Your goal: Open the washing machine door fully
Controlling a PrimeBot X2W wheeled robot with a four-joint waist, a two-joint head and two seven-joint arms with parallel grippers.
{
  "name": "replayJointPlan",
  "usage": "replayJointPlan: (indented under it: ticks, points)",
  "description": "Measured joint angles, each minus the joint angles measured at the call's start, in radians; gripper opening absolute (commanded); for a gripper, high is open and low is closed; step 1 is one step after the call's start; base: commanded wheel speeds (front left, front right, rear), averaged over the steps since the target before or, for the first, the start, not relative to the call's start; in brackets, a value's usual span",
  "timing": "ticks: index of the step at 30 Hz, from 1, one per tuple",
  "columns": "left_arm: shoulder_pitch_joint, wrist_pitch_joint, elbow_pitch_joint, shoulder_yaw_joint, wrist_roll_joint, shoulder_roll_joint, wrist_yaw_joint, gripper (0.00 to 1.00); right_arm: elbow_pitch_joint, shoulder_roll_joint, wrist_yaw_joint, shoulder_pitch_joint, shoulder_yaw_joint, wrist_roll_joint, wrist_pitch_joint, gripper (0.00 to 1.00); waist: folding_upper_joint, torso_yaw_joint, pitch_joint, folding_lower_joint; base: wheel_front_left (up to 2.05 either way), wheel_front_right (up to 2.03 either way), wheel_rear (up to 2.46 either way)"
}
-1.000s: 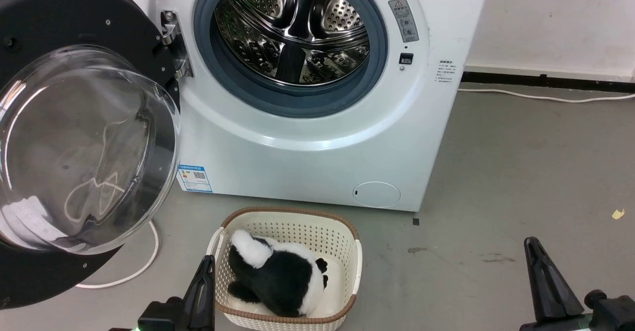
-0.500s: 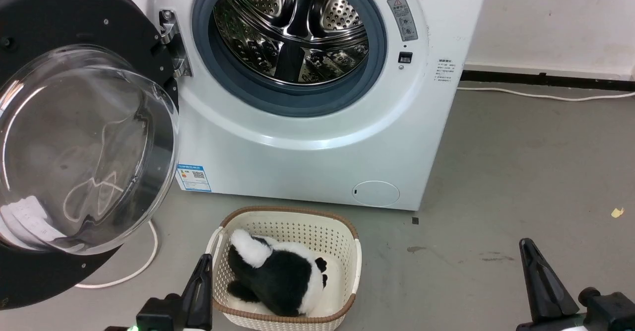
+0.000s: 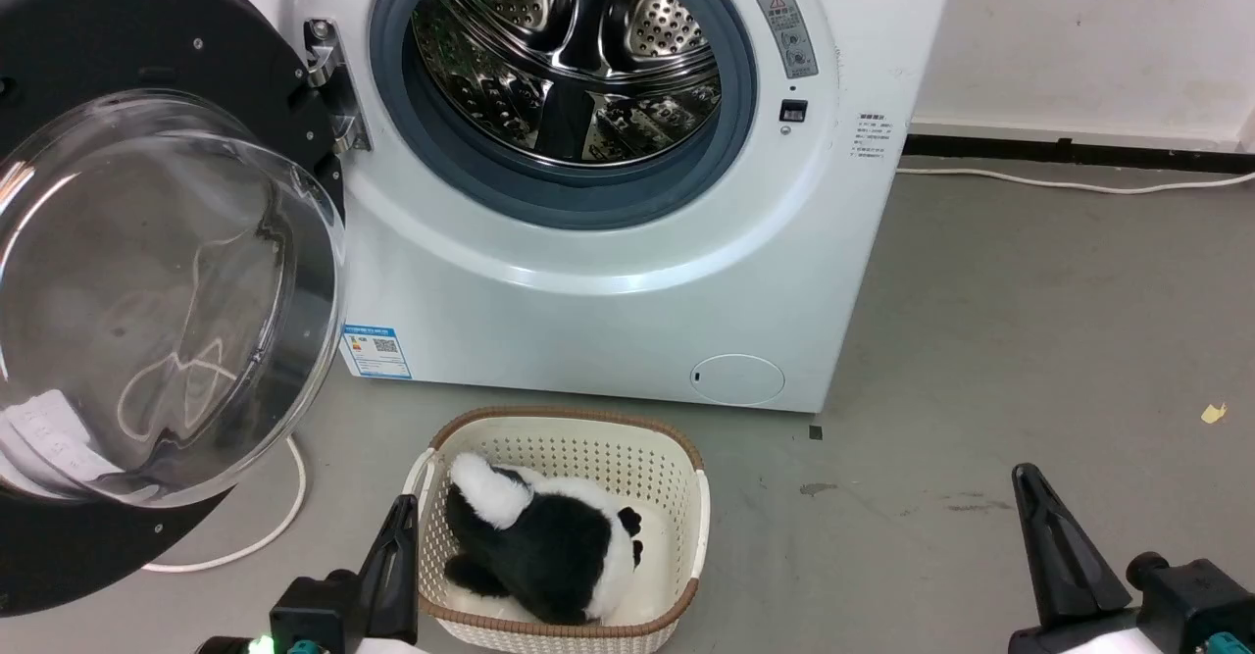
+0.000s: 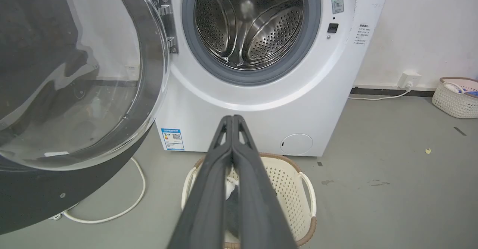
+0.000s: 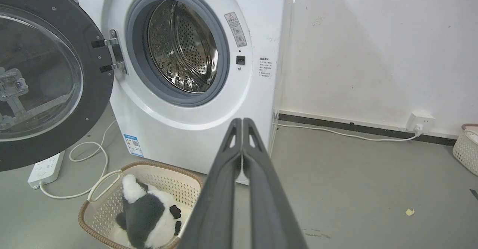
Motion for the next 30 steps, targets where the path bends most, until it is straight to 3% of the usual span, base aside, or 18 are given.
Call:
replayJointPlan:
  ticks: [30]
  points:
    - [-0.020, 0.059, -0.020, 0.049, 0.051, -0.030, -0.026, 0.00, 0.011, 0.000, 0.000, -0.028, 0.019, -0.019, 0.064, 0.00, 0.0000, -0.015, 0.006, 0.0000, 0.00, 0.00, 0.00]
